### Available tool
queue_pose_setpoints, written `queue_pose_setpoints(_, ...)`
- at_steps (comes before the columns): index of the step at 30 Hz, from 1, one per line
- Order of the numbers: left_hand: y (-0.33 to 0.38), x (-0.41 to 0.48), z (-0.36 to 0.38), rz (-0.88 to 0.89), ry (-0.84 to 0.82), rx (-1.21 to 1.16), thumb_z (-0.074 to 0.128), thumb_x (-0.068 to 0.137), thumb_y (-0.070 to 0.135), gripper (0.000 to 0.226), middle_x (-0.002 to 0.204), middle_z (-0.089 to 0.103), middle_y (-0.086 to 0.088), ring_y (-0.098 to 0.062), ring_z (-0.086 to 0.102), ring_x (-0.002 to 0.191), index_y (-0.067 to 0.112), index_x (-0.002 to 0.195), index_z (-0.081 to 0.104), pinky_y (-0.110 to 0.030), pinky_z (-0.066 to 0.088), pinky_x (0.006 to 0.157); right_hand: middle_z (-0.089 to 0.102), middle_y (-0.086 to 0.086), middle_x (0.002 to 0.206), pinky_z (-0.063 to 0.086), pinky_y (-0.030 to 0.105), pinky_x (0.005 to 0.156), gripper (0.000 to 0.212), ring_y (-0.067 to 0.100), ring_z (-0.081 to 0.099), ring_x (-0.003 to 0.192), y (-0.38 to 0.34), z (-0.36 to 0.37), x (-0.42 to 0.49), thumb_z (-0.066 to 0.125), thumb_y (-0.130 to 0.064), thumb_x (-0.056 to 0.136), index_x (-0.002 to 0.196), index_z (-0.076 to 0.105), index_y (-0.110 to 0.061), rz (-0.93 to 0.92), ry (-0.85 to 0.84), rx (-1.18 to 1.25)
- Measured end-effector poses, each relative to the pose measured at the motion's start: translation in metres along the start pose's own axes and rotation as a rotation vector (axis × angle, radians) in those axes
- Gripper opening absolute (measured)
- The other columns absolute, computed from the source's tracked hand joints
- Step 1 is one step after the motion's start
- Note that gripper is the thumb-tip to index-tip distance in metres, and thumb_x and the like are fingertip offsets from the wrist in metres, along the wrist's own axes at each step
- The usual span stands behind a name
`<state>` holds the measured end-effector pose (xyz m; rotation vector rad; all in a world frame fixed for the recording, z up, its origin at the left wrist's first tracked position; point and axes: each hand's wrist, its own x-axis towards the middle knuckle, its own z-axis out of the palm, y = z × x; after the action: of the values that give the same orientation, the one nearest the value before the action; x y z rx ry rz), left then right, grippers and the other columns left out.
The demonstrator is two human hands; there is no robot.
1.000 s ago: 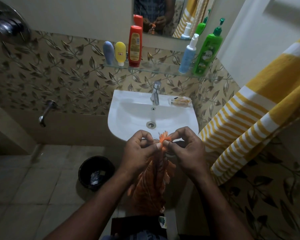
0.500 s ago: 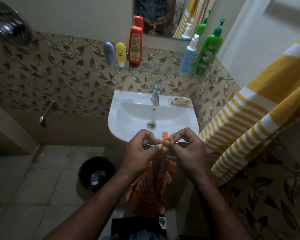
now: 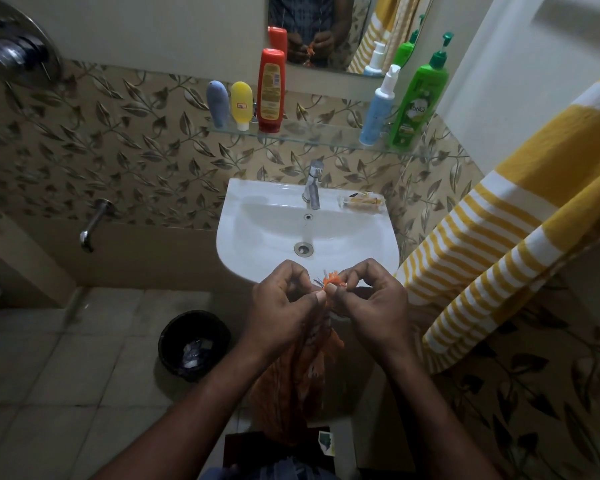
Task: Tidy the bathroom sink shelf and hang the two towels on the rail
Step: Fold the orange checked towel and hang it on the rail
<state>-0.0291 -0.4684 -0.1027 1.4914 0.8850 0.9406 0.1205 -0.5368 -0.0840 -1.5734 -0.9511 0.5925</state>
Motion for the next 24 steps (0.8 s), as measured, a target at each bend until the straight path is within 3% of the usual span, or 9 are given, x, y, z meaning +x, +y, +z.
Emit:
queue_pose_setpoints(3,0.0,0.0,0.001,0.019,0.015,0.033,0.076,0.08,0.022,0.021,0.08,0.074,-0.004,-0.032,0.073,0.081,0.027,0.083,0.056,-0.058,0.061,0.077,0.077,0.006,0.085,0.064,0.056,0.074,0.027,0.025,0.078,0.081,0.002,-0.001,0.0,0.085,0.001,0.081,0.077,0.062,-0.012,-0.048,0.001,-0.026)
queue_pose_setpoints(7,-0.001,-0.003,0.001,0.059,0.007,0.105,0.074,0.086,0.017,0.019,0.082,0.074,0.004,-0.014,0.073,0.077,0.027,0.087,0.058,-0.05,0.063,0.074,0.076,0.004,0.083,0.064,0.055,0.072,0.024,0.023,0.076,0.078,0.006,-0.004,0.003,0.082,0.0,0.084,0.082,0.066,-0.017,-0.066,0.061,-0.067)
queue_pose_setpoints(9,-0.002,-0.005,0.001,0.087,0.011,0.133,0.074,0.087,0.016,0.02,0.082,0.074,0.005,-0.012,0.074,0.078,0.028,0.088,0.058,-0.047,0.063,0.073,0.076,-0.001,0.09,0.065,0.049,0.074,0.02,0.017,0.076,0.083,0.007,-0.008,0.007,0.081,-0.005,0.087,0.095,0.068,-0.019,-0.046,0.046,-0.082)
queue_pose_setpoints(13,-0.003,-0.006,0.001,0.114,-0.009,0.163,0.074,0.089,0.014,0.023,0.082,0.072,0.007,-0.014,0.074,0.078,0.03,0.088,0.057,-0.05,0.062,0.071,0.077,-0.002,0.114,0.064,0.036,0.087,0.04,0.014,0.075,0.105,0.009,-0.014,0.012,0.085,-0.016,0.087,0.124,0.069,-0.02,0.169,-0.335,-0.015)
queue_pose_setpoints(15,-0.002,-0.006,0.0,0.116,-0.03,0.171,0.075,0.088,0.015,0.023,0.083,0.074,0.007,-0.016,0.076,0.081,0.03,0.089,0.057,-0.051,0.062,0.072,0.078,0.003,0.111,0.063,0.033,0.088,0.037,0.018,0.075,0.106,0.014,-0.015,0.009,0.086,-0.011,0.085,0.12,0.073,-0.014,0.182,-0.425,-0.01)
queue_pose_setpoints(18,0.002,-0.006,-0.002,0.104,-0.029,0.172,0.079,0.088,0.018,0.025,0.084,0.078,0.002,-0.014,0.078,0.082,0.029,0.091,0.057,-0.049,0.065,0.074,0.078,0.013,0.101,0.063,0.039,0.09,0.022,0.03,0.075,0.103,0.021,-0.015,0.007,0.084,-0.005,0.085,0.104,0.075,-0.005,0.153,-0.4,0.026)
queue_pose_setpoints(24,0.005,-0.007,-0.002,0.045,0.04,0.193,0.085,0.085,0.009,0.035,0.08,0.079,0.004,-0.01,0.079,0.077,0.025,0.089,0.055,-0.043,0.066,0.071,0.079,0.01,0.09,0.064,0.051,0.084,0.014,0.031,0.077,0.09,0.024,-0.016,0.007,0.087,-0.012,0.084,0.091,0.076,-0.013,0.117,-0.303,-0.028)
